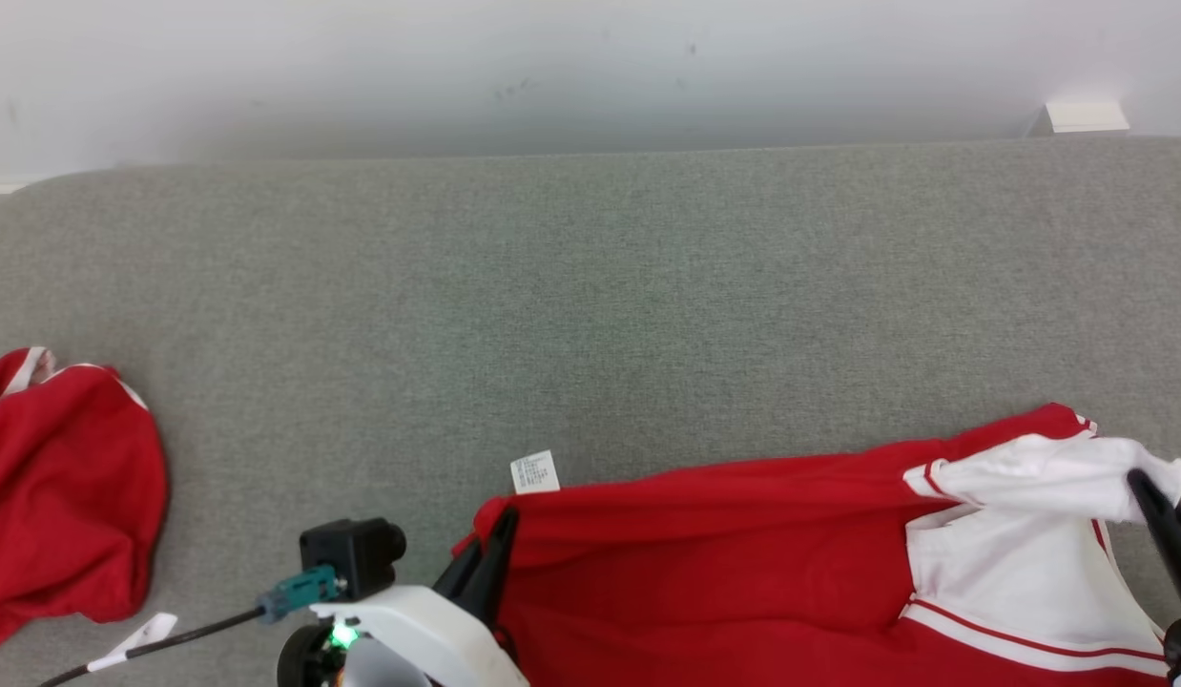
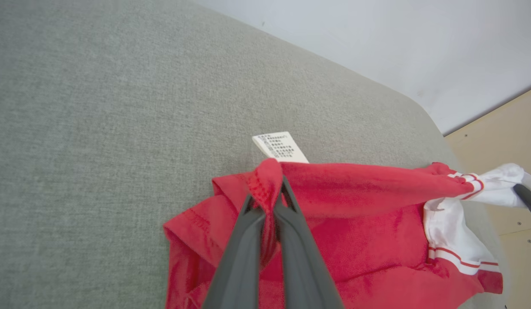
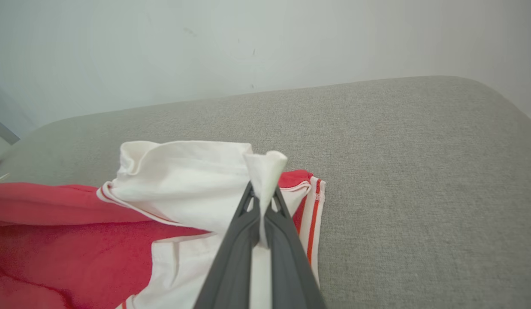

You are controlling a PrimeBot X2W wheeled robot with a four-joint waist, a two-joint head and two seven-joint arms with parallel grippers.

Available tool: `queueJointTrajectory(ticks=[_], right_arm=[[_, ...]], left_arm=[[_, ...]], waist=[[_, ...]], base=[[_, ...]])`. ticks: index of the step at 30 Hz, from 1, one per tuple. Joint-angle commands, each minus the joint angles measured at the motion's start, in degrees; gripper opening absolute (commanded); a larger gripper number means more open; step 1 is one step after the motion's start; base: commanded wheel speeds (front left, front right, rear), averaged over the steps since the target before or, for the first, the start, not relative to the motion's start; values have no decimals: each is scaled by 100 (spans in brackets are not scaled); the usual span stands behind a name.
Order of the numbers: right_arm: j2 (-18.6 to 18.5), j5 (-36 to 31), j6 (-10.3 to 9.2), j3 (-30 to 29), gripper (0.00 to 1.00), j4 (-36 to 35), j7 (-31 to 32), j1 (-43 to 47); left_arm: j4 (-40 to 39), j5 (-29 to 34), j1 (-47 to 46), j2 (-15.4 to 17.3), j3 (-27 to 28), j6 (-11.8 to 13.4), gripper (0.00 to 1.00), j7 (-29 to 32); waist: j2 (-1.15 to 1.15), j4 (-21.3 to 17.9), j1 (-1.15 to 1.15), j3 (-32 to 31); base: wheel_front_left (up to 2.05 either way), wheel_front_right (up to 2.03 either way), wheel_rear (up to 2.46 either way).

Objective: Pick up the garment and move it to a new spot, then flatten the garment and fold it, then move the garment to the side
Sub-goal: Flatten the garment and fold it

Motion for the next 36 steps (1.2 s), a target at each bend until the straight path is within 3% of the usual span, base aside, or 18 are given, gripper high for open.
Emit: queueJointTrajectory(ticks=[1,5,6,7,8,14,23,29,36], right_arm=[[32,-65,1,-25,0,8,-14,107],[147,-309,1,37,0,150,57,194],[182,-389,1,88,16,210,123,214],[208,-463,1,153,56,228,190,240],[227,-474,1,172,100,278,252,276],[75,-376,1,167,100,339,632,661],[-311,88,1,-821,100,100,808,1081],[17,-315,1,-886,100,216,1480,693],[691,-938,1,-770,100,978,2112,201]], left_arm=[[6,-65,87,53,5,8,0,16],[135,102,166,182,-65,-9,0,-5],[180,134,196,200,-99,-28,9,-16],[218,153,241,228,-156,-76,35,-26],[262,153,295,246,-197,-108,100,-27],[418,386,651,462,-386,-251,100,-395],[81,1249,1106,478,-33,277,100,-2302],[256,1812,1041,264,8,485,100,-2539],[338,2173,1001,-133,273,296,100,-2537]], waist=[[0,-18,1,-15],[0,-69,1,-53],[0,-77,1,-70],[0,-84,1,-88],[0,-88,1,-114],[0,-136,1,-382],[0,-165,1,-653],[0,18,1,-585],[0,273,1,-474]], base=[[0,0,0],[0,0,0],[0,0,0],[0,0,0],[0,0,0],[0,0,0],[0,0,0],[0,0,0],[0,0,0]])
